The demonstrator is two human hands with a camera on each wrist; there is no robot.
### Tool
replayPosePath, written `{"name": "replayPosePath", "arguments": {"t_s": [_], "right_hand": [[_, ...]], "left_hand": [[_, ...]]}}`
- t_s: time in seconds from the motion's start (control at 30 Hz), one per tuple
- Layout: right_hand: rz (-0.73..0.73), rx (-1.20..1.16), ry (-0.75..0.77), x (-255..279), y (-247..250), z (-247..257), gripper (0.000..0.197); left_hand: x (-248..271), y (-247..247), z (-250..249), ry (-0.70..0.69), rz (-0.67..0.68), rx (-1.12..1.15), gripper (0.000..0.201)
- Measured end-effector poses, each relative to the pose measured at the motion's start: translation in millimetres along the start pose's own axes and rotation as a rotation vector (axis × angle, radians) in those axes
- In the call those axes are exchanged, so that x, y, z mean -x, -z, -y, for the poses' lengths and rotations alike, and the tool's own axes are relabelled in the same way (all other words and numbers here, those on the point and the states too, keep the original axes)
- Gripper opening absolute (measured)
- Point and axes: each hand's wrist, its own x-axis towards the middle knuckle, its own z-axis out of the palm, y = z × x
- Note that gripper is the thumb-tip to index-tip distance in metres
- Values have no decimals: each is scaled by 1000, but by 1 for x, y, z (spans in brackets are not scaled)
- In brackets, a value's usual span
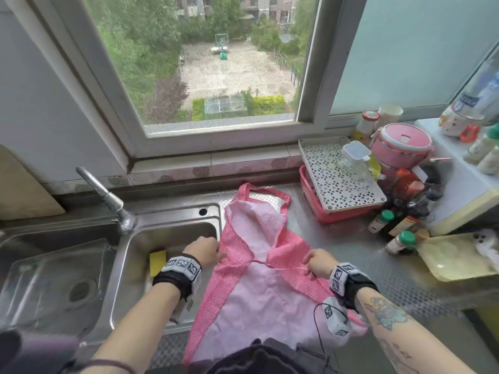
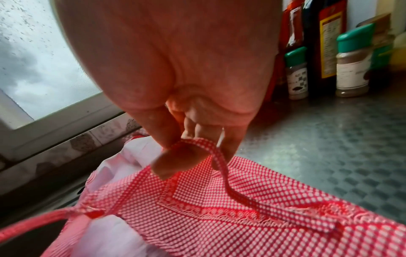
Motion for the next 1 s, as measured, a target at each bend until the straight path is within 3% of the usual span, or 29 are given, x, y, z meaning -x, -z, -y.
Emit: {"name": "replayPosePath", "arguments": {"t_s": [0.07, 0.13, 0.2, 0.33, 0.43, 0.6, 0.8, 0.9, 1.0], "right_hand": [[41, 9, 2, 1, -6, 4, 28], [107, 15, 4, 6, -12, 9, 22], [146, 45, 41, 5, -18, 7, 31], [177, 82, 144, 3, -25, 6, 28], [141, -126, 172, 2, -26, 7, 18], [233, -286, 113, 5, -27, 7, 16], [175, -380, 115, 5, -30, 3, 31], [145, -473, 112, 4, -31, -3, 32], [145, -580, 110, -3, -28, -10, 31]], "left_hand": [[2, -7, -3, -10, 73, 87, 33], [2, -17, -4, -10, 176, 127, 46], [2, -25, -6, -1, 255, 111, 52], [5, -29, -9, -11, 258, 37, 39], [4, -35, -7, -10, 287, -22, 28], [-5, -46, -15, -8, 288, -26, 37], [-19, -73, -51, -91, 262, 83, 55], [-26, -85, -59, -124, 251, 55, 36], [-27, -81, -61, -123, 257, 291, 25]]}}
